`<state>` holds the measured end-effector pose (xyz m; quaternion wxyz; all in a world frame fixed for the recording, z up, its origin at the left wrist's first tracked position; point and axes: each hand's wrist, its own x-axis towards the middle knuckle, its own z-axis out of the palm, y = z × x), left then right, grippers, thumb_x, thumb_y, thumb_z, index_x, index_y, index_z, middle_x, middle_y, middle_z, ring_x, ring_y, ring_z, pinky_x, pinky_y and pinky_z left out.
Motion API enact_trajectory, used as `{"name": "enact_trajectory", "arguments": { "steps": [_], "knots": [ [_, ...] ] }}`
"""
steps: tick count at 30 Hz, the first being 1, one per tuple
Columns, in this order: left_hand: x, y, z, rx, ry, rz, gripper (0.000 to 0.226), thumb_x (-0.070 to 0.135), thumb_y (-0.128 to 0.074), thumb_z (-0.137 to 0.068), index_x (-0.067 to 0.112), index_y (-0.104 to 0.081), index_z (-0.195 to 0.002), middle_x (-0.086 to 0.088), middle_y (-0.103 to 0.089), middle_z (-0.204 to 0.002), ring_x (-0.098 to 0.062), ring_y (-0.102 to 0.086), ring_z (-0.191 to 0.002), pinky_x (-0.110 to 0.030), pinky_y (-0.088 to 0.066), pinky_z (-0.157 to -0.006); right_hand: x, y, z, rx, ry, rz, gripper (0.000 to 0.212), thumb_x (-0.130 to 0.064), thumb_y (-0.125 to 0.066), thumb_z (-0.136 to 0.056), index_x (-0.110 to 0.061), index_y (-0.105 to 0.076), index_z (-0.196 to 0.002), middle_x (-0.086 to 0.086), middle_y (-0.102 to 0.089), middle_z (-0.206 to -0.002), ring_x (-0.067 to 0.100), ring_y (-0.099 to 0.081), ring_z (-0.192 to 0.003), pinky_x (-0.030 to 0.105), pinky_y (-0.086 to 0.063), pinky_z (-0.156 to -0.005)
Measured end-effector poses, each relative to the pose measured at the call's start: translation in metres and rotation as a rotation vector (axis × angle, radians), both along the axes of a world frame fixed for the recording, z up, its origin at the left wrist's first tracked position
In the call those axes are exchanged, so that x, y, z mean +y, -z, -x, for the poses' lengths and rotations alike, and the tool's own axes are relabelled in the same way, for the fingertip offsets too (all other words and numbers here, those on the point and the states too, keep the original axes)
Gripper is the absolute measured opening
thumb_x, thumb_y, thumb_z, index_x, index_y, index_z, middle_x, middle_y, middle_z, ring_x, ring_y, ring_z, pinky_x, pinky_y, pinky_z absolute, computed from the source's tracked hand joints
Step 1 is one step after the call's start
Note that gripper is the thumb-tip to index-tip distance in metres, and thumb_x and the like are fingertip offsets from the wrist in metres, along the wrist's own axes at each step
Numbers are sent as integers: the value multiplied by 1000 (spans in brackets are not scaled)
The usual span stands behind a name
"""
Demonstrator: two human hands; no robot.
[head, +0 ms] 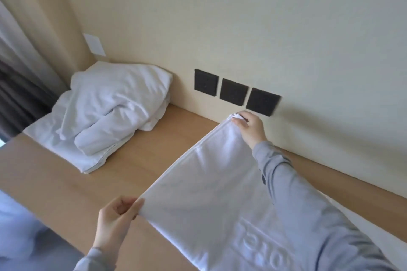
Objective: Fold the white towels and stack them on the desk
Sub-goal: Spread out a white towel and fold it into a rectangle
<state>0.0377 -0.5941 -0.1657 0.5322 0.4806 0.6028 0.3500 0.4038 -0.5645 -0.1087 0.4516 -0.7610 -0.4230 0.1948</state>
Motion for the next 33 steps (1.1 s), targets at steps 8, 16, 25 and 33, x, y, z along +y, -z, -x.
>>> {"name": "enact_trajectory", "arguments": {
  "steps": [8, 16, 25, 33],
  "knots": [
    [33, 70, 52, 143, -76, 102, 15, 14, -77, -75, 8, -66, -66, 1, -63, -58, -19, -46, -61, -30, -38, -64, 123, 92, 70, -116, -171, 296, 15, -22, -51, -88, -13, -59, -80, 0, -62, -87, 22, -53, -82, 32, -43, -75],
    [39, 92, 66, 471, -180, 41, 12, 6, -70, -79, 13, -68, -70, -1, -60, -90, -8, -59, -83, -10, -42, -73, 159, 162, 103, -496, -238, 351, 23, -26, -51, -93, -8, -65, -92, 12, -58, -97, 31, -51, -94, 38, -37, -84],
    [49, 98, -19, 922, 617, -484, 56, 37, -19, -100, 7, -46, -138, -12, -43, -145, -26, -33, -137, -40, -20, -111, 94, 155, 183, -658, -672, -111, 37, -16, -41, -96, -3, -55, -127, 11, -52, -136, 26, -46, -130, 47, -34, -107],
    [51, 118, 3, 962, 612, -402, 71, 53, -19, -96, 2, -28, -145, -10, -30, -151, -12, -7, -146, -35, -10, -118, 108, 174, 121, -918, -918, 298, 60, -46, -30, -97, -15, -22, -148, 0, -19, -156, 14, -12, -145, 47, -13, -118]
  ]
}}
